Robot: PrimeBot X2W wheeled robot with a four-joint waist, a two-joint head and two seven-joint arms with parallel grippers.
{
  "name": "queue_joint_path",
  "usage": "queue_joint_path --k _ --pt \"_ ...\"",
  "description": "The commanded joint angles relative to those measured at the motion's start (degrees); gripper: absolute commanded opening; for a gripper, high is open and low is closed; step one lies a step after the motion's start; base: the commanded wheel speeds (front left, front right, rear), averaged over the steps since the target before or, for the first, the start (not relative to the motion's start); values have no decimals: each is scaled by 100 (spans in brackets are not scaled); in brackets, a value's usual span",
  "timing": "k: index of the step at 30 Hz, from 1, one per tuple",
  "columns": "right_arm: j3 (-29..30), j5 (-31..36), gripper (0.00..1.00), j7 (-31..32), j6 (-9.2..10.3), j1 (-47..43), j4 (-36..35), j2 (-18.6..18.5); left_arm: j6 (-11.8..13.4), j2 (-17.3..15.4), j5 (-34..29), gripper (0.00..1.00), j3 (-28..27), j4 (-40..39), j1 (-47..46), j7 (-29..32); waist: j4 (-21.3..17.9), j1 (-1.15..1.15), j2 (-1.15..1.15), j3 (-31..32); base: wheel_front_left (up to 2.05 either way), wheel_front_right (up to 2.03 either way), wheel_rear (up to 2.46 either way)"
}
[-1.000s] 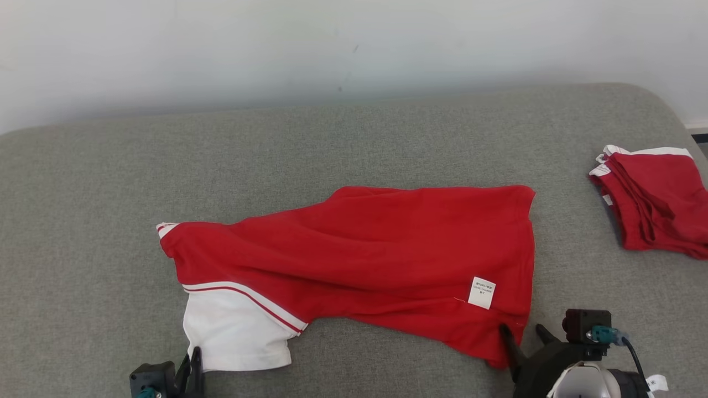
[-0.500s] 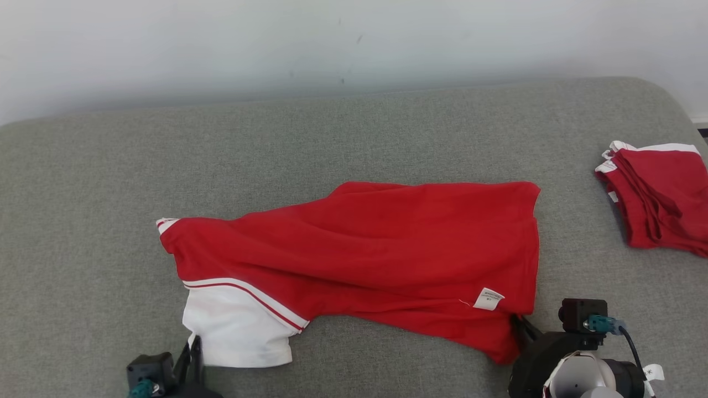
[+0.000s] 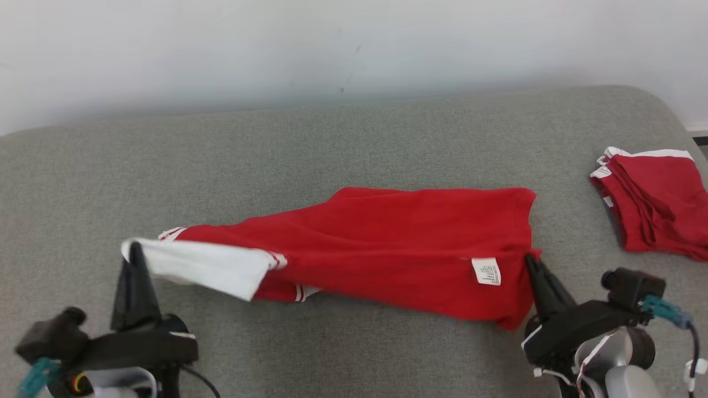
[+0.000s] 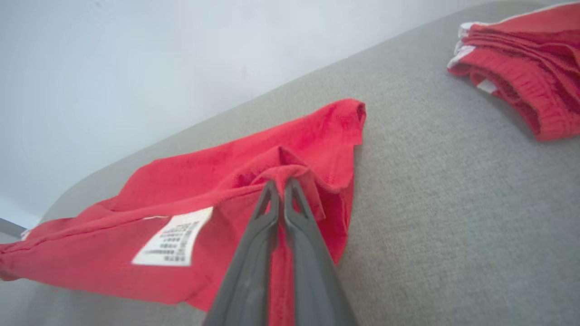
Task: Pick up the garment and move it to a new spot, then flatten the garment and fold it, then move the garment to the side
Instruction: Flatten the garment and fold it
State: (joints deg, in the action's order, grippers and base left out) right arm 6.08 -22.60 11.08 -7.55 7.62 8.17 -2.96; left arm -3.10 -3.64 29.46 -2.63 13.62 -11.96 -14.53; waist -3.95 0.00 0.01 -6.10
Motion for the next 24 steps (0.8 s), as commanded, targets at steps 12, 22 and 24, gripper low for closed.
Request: queue_joint_path --k 12,22,24 --pt "193 -192 0 45 15 436 -1360 15 -82 -159 1251 0 -516 -2038 -553 709 11 0 -1 131 0 0 0" --pt "149 134 0 295 15 1221 -2273 16 -75 -627 1529 0 -254 -2549 -1566 1676 -60 0 -1 284 0 0 0" --pt "130 308 0 342 15 1462 -2379 -55 -87 -693 1567 0 -204 -2510 -1848 1802 -76 0 -1 312 0 0 0"
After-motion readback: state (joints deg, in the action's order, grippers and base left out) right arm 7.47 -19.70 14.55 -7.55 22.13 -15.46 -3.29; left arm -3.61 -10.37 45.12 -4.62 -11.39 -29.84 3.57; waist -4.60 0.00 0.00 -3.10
